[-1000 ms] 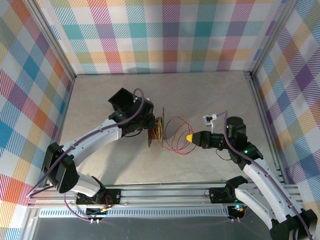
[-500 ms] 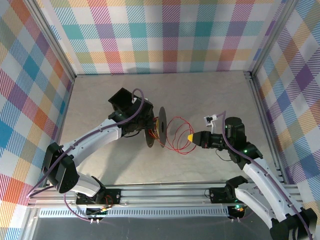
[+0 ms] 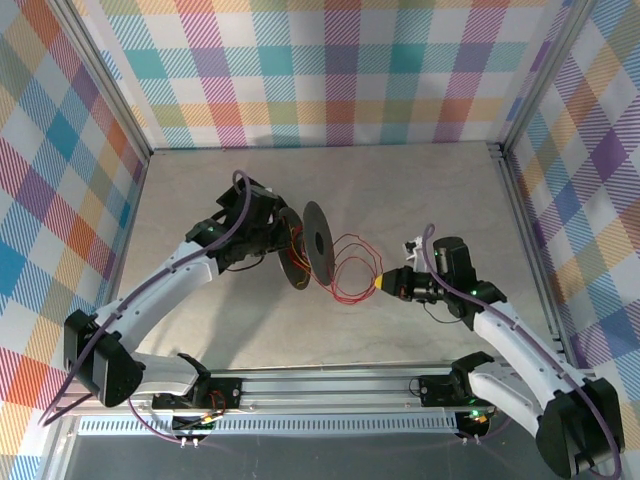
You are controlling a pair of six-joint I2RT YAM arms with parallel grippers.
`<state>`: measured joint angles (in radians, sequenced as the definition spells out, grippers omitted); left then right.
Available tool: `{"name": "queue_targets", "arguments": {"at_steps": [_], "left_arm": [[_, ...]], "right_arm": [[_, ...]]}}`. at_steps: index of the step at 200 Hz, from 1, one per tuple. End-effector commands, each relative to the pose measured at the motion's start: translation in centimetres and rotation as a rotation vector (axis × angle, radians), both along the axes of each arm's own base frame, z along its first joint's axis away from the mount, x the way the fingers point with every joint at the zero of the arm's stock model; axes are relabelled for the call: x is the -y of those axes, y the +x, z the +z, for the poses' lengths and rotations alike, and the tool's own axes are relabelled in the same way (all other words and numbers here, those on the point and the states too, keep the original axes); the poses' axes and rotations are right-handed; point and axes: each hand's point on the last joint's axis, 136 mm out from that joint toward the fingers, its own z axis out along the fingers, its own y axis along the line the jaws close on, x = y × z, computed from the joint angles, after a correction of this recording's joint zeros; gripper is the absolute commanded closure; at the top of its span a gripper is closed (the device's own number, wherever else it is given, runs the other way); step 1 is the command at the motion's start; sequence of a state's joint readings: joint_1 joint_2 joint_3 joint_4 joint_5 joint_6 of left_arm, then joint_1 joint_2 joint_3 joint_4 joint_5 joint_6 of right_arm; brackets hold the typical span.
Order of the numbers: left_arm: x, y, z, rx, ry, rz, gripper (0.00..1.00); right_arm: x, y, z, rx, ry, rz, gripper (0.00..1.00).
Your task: Wrap the cables
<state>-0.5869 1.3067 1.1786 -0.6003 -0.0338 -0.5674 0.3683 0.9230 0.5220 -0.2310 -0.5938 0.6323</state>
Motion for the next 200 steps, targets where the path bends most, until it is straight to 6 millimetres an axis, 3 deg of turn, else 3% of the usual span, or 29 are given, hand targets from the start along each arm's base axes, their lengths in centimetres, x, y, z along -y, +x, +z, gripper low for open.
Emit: {"name": "queue_targets", "arguments": {"at_steps": [1, 56, 86, 121, 200], "left_arm": [[0.6, 0.4, 5.2, 0.104, -0.175, -0.008, 1.00], [0.2, -0.2, 6.4, 0.116, -0.247, -0.021, 1.00], [-1.2, 0.2, 5.7, 0.143, -0.170, 0.021, 1.00], [-0.6, 0.6, 5.1, 0.137, -0.168, -0.003, 1.00], [-1.5, 0.1, 5.1, 0.151, -0.141, 0.008, 1.00]], "right_arm": [[-0.2, 0.4, -1.1, 0.000, -0.015, 0.005, 1.00], [-0.2, 1.3, -2.3, -0.045, -0.043, -0.019, 1.00], [-0.9, 0.8, 0.5, 0.028, 0.028, 0.010, 1.00], [-1.4, -0.4, 4.4, 0.129, 0.103, 0.066, 0.68], [-0.1, -1.0, 6.8, 0.192, 0.020, 0.053, 0.39]]}}
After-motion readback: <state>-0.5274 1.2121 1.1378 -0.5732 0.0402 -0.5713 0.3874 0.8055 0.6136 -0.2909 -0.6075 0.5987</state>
